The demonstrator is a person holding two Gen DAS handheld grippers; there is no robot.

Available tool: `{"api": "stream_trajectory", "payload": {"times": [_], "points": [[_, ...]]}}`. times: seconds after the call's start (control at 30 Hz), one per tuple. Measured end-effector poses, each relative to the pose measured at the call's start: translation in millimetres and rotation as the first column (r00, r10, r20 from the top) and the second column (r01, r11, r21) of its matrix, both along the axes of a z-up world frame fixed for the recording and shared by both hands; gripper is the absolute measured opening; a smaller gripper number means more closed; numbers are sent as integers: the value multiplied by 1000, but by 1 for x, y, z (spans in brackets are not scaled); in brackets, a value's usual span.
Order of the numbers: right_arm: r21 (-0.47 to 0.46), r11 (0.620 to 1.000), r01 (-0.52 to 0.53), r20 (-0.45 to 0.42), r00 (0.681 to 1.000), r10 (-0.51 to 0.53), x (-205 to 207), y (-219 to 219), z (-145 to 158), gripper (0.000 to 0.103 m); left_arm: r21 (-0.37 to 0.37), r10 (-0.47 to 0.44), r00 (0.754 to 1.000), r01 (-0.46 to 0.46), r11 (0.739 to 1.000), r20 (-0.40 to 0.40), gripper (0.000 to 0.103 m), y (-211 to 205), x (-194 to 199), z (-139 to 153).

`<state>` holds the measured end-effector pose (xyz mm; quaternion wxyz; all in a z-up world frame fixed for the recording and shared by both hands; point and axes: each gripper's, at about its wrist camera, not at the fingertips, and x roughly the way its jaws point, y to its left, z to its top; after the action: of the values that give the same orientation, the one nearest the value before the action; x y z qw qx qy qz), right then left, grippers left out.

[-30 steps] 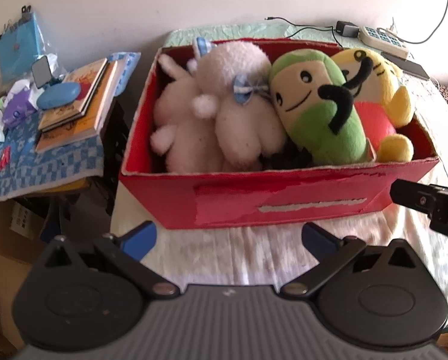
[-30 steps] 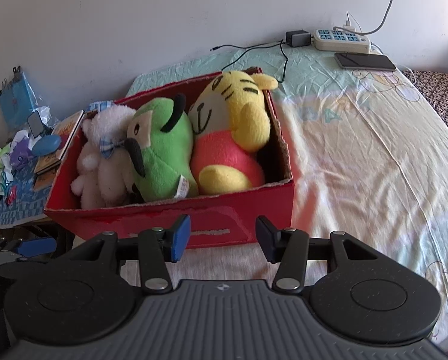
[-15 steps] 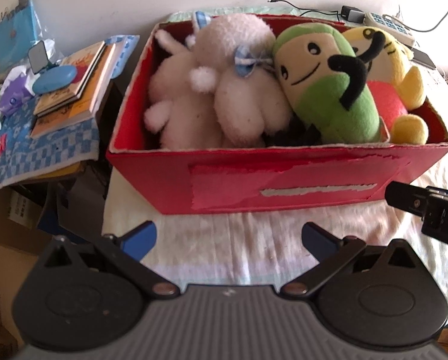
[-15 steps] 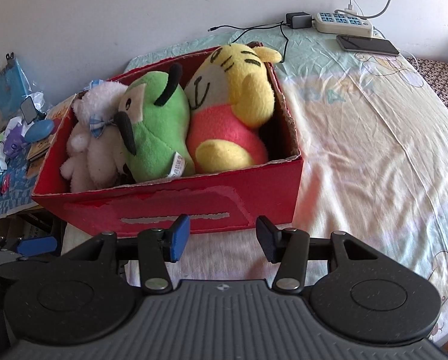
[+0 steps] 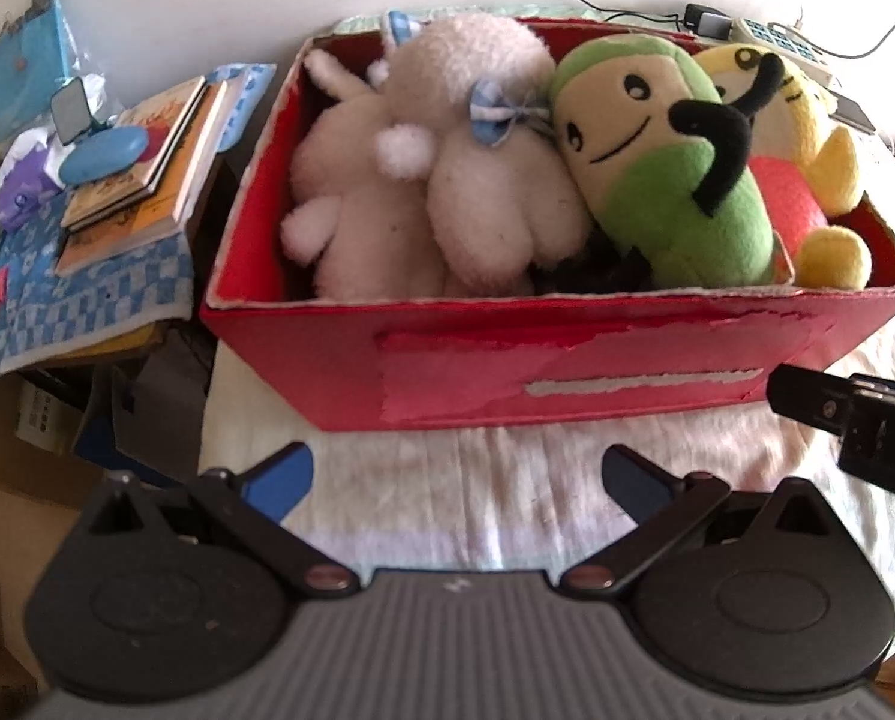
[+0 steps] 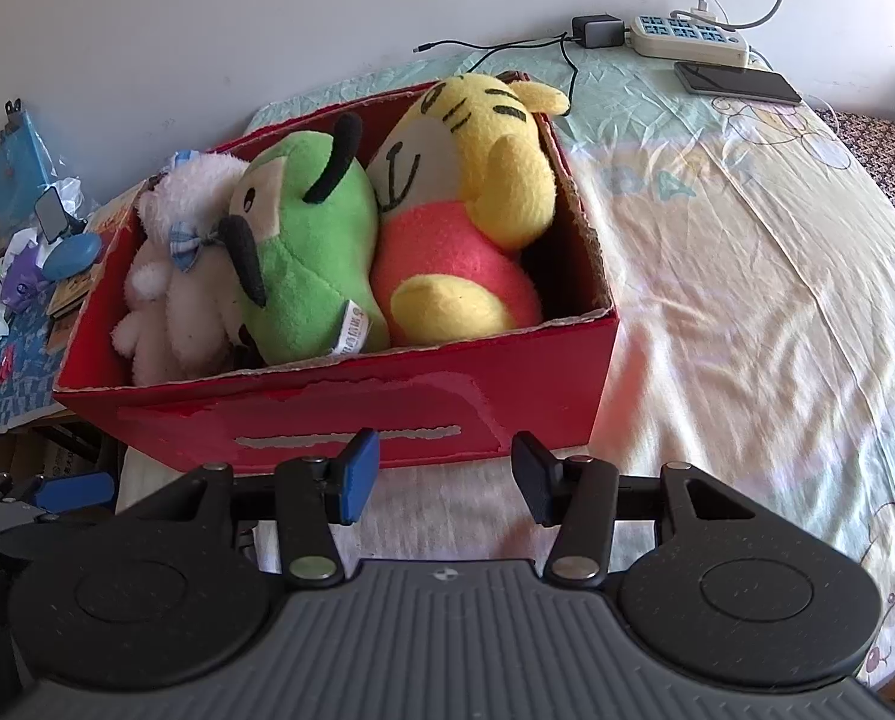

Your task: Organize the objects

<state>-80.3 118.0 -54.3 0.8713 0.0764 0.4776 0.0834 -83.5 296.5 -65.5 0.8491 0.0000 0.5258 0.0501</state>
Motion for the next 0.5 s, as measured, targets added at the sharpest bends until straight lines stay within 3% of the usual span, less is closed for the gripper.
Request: {"api": "stream_trajectory", "payload": {"times": [0.5], "points": [[-5,1000,1,-7,1000,-1,0,2,-3,52,5,-13,1000,13,1000,-6,102,-3,0,-3]]}}
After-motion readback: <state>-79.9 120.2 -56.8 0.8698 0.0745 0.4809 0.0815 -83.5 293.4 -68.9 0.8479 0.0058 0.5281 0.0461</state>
